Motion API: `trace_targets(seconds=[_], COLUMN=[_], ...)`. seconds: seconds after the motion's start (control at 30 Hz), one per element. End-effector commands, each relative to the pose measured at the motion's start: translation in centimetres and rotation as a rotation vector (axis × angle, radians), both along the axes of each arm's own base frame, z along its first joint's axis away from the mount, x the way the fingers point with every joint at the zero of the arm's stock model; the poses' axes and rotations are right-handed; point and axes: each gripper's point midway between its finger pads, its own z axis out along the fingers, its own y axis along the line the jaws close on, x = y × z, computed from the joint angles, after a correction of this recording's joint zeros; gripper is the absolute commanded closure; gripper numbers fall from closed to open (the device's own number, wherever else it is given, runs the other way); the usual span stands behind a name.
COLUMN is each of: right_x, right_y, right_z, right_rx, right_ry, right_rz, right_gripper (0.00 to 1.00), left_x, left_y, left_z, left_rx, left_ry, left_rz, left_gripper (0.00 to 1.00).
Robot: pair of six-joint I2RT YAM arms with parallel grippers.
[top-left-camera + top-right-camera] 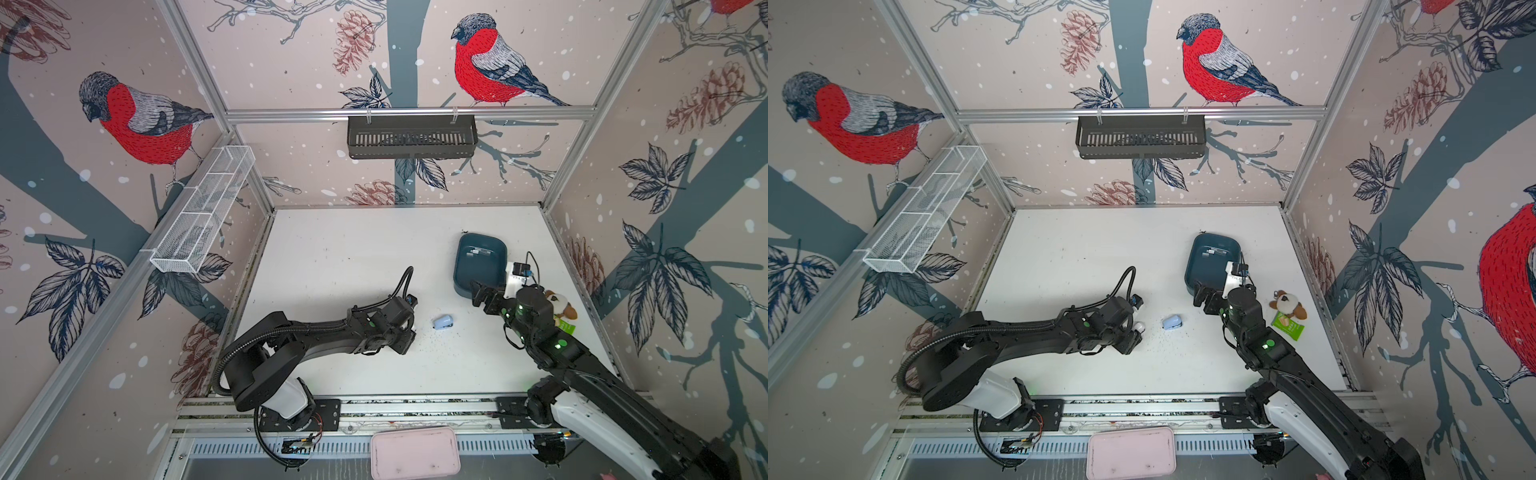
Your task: Load the staples into the stapler
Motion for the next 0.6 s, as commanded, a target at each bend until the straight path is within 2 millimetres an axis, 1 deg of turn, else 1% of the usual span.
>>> trace_targets(seconds=[0.0,0.1,0.17,0.23,0.3,0.4,0.47,0.57], right_x=[0.5,0.8,1.0,1.3,1.5,1.6,1.6,1.7], right_y=[-3.7,-6.9,-8.7,-10.2,-11.6,-13.6,-14.8,-15.5], right_z=[0.5,1.3,1.6,1.5,1.0,-0.1,-0.9,-2.2], right_rx=[-0.062,-0.083,-0.122,-0.166,-0.222,-0.269,-0.271,-0.264], right_ry=[-0.065,-0.141,-0.181,-0.201,-0.215,-0.233,-0.245,-0.253], right_rz=[-0.138,-0.248,-0.313,-0.367,-0.408,-0.469,-0.502,-0.495], right_gripper=[0.00,0.01,0.00,0.00,0.01,0.01,0.01,0.01], left_x=[1.1,2.9,4.6,6.8,9.0,11.4,12.4,13.4], left_y=[0.2,0.5,1.3,3.1,6.1,10.9,13.5,17.1], left_z=[1.6,4.8,6.5,8.2,9.4,9.6,9.4,9.0], left_rx=[-0.012,-0.077,-0.110,-0.143,-0.158,-0.179,-0.207,-0.203], left_ry=[-0.055,-0.145,-0.205,-0.260,-0.334,-0.390,-0.400,-0.404], left_rz=[0.045,0.117,0.181,0.277,0.392,0.565,0.648,0.753], left_gripper=[0.21,0.06,0.03,0.03,0.04,0.03,0.03,0.03])
